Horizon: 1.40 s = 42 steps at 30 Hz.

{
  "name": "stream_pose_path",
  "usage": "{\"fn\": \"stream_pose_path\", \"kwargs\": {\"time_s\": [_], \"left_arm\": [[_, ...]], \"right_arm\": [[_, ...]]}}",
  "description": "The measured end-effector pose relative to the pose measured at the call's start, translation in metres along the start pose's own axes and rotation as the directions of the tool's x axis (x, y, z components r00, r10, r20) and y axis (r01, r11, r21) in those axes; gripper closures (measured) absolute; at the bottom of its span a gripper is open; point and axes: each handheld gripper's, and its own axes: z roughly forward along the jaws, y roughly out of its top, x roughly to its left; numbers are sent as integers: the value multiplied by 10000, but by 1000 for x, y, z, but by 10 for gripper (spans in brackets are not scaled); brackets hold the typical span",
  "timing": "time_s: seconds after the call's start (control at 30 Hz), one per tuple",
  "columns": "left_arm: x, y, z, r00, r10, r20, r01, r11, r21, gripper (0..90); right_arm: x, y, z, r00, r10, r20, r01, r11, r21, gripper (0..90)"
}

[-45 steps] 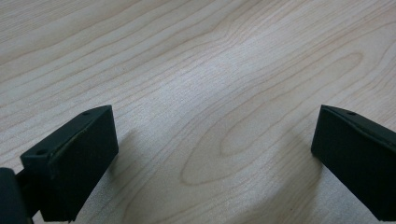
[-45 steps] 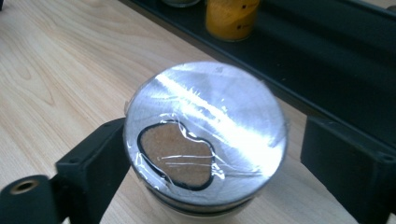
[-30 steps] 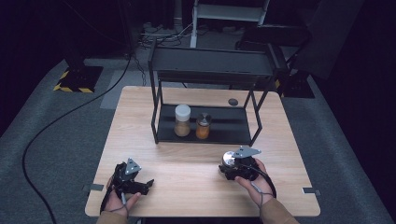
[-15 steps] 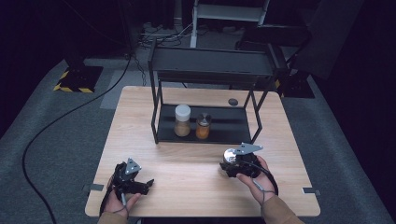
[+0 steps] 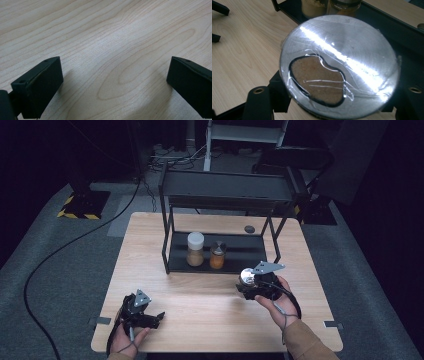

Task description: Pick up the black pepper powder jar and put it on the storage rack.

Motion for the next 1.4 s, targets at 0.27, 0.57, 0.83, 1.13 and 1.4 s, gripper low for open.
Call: {"fn": "stream_pose_path", "kwargs": {"time_s": [0.27,0.57,0.83,1.13,1.4], "left_arm": [[0,0,0,10000,0,2,0,10000,2,5],[0,0,0,10000,-1,4,1,10000,3,5],[0,0,0,10000,-4,4,4,10000,1,5],[0,0,0,10000,-1,2,1,10000,0,5],[0,0,0,10000,-1,4,1,10000,3,5]], "right_arm": [[-6,18,-2,10000,-12,39,12,9999,-135,312],[-12,40,-2,9997,-24,230,29,9998,-198,312],[-20,51,4,9992,138,376,-131,9997,-183,312],[-29,58,20,9981,200,577,-192,9997,-147,312],[-39,57,42,9963,428,744,-429,9991,-9,312]]}}
